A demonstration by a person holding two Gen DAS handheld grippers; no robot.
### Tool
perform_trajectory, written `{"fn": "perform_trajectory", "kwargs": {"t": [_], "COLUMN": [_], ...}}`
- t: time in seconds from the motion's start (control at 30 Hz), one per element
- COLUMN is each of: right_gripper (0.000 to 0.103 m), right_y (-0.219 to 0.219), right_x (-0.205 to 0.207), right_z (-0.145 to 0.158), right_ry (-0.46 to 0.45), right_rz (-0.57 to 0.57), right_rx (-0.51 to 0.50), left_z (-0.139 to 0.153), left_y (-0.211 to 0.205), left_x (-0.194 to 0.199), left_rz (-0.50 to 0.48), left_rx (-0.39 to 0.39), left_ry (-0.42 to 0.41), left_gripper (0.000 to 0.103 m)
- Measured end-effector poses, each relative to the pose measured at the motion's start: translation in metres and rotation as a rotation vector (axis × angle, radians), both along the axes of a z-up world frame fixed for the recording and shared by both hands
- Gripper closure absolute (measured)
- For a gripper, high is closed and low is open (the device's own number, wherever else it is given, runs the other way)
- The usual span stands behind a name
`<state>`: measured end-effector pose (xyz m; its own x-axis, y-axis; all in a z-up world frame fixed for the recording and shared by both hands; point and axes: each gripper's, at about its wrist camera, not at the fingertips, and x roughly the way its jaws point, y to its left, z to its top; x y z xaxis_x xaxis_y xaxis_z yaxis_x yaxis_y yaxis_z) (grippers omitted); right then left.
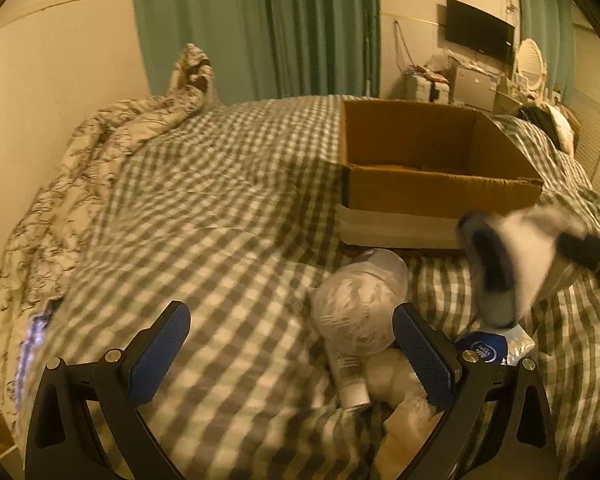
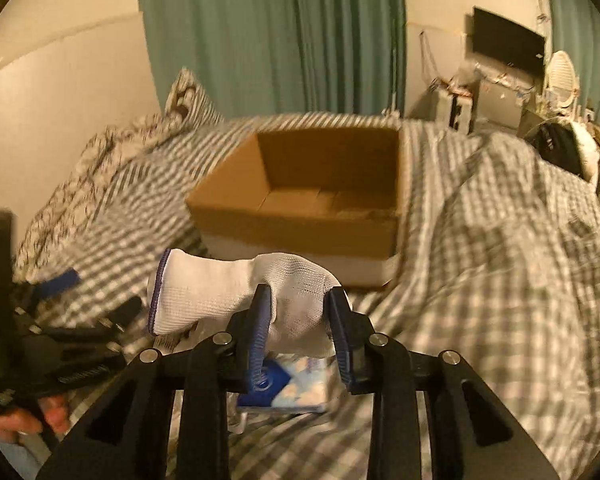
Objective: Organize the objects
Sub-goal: 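Grasp the white socks with the right gripper while the left grasps the clear swab cup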
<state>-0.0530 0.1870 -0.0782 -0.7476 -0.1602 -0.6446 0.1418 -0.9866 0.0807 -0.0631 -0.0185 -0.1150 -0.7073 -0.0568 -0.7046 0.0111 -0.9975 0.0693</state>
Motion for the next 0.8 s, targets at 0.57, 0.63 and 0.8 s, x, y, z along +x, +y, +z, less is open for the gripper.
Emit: {"fn": "perform_trajectory", "kwargs": {"t": [0.57,0.63,0.8], "right_gripper": [0.090,0.090,0.096], "right_y": [0.020,0.018,0.014], "right_x": [-0.007,-0.004,-0.001], "right_z": [0.000,0.004,0.000], "right_ry": [-0.007,0.002,-0.019], "right_rz": [-0.038,-0.035,-0.016], "right_rx": [0.005,0.009,0.016], "left_z": [-0.048,-0.044,-0.024], "left_y": [0.034,0.038,0.034], "left_x": [-0.060,-0.053,-0.032], "left_rz": [-0.175,-0.182,-0.176], "left_rx": [0.057,0.040,0.040], "left_ry": [-0.152,-0.131,-0.088], "left_gripper": [0.029,0.030,0.032]}}
